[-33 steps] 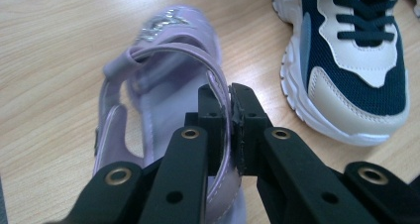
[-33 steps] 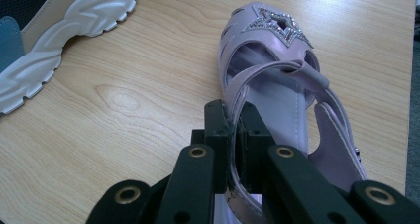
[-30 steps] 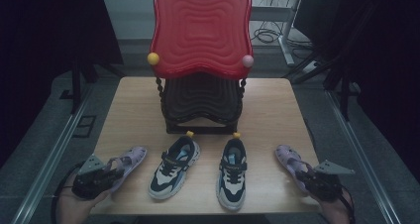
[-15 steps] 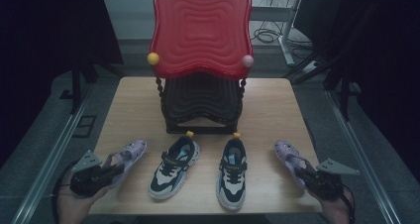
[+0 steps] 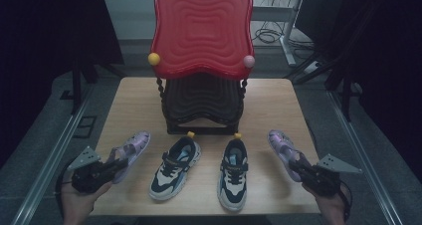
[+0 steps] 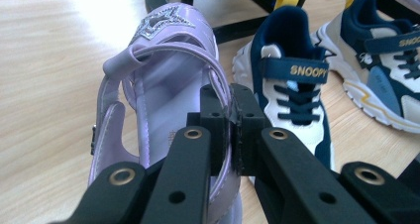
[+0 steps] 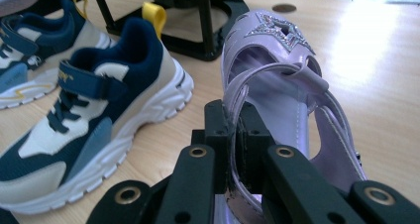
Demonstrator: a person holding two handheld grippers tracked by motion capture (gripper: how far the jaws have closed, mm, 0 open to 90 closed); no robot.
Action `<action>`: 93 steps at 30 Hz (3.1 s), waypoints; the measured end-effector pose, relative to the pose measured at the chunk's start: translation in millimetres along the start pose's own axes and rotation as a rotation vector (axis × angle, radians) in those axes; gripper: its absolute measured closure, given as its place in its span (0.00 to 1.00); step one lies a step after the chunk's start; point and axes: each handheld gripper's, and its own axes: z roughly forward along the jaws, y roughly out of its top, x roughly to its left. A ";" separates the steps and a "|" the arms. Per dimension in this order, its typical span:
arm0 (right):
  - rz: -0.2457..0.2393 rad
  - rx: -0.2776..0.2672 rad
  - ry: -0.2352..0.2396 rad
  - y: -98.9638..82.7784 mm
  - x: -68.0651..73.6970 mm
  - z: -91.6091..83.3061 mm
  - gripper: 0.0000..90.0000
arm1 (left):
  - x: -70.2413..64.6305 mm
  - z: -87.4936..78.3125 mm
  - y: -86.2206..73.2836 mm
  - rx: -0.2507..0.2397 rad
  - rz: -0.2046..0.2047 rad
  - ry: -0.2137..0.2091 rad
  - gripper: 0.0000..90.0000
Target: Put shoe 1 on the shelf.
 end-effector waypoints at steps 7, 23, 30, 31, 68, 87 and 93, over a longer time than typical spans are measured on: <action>-0.009 -0.029 0.033 11.9 8.0 5.3 0.96 | -3.0 3.9 7.3 -0.019 -0.002 -0.018 0.95; -0.039 -0.095 0.107 31.2 26.2 9.4 0.96 | -20.8 15.0 32.4 -0.064 0.040 -0.052 0.95; -0.042 -0.111 0.126 36.4 32.0 12.6 0.96 | -26.2 15.6 38.0 -0.080 0.054 -0.065 0.95; -0.042 -0.111 0.126 36.4 32.0 12.6 0.96 | -26.2 15.6 38.0 -0.080 0.054 -0.065 0.95; -0.098 -0.183 0.251 82.1 76.5 81.0 0.96 | -41.9 64.0 80.7 -0.141 0.096 -0.128 0.95; -0.090 -0.205 0.253 93.9 81.7 103.5 0.96 | -45.9 79.6 98.2 -0.181 0.102 -0.123 0.95; -0.091 -0.206 0.244 96.6 81.5 107.5 0.96 | -44.9 84.4 99.9 -0.184 0.097 -0.119 0.95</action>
